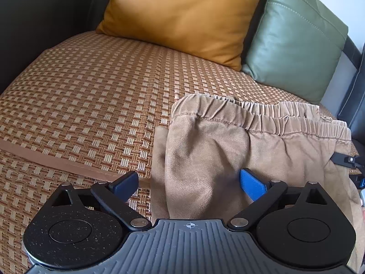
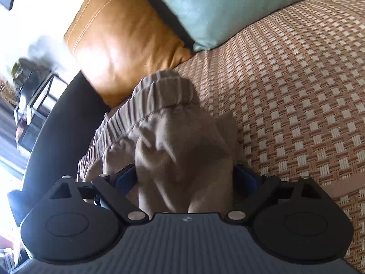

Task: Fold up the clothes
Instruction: 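Lift the jacket side with both grippers and fold it over the bundle, then lower the folded jacket onto the seat and open both grippers, then press and square the folded jacket with both open grippers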

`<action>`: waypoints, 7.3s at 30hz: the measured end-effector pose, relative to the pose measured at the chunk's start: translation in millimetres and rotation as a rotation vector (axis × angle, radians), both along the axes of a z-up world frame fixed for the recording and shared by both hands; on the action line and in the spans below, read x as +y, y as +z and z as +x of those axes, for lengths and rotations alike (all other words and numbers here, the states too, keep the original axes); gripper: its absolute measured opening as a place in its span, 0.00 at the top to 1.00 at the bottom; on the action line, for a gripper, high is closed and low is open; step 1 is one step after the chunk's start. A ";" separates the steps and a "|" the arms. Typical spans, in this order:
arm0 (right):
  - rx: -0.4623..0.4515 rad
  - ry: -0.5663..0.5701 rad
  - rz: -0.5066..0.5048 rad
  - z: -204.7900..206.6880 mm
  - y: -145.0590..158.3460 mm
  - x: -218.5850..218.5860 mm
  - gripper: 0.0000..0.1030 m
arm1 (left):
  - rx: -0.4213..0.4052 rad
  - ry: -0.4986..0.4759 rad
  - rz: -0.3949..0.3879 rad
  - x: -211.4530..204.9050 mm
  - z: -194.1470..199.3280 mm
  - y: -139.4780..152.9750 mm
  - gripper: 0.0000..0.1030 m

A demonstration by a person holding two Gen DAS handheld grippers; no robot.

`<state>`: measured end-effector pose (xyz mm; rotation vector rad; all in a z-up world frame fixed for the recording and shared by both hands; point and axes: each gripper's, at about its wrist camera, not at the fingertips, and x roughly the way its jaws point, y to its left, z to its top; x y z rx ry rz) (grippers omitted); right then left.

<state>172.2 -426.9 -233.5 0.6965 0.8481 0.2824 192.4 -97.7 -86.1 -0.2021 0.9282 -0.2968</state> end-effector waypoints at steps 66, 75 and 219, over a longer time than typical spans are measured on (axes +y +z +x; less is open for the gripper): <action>0.064 0.162 0.145 -42.8 -11.8 -4.1 0.04 | 0.160 -0.299 -0.365 -0.1 1.6 -23.4 0.07; 0.107 0.124 0.065 -46.6 6.8 21.4 0.45 | 0.100 -0.191 -0.218 -12.8 -28.9 11.5 0.56; -0.299 -0.049 -0.624 -183.3 175.8 -150.0 0.01 | -0.306 -0.082 0.203 -395.6 -145.2 132.8 0.00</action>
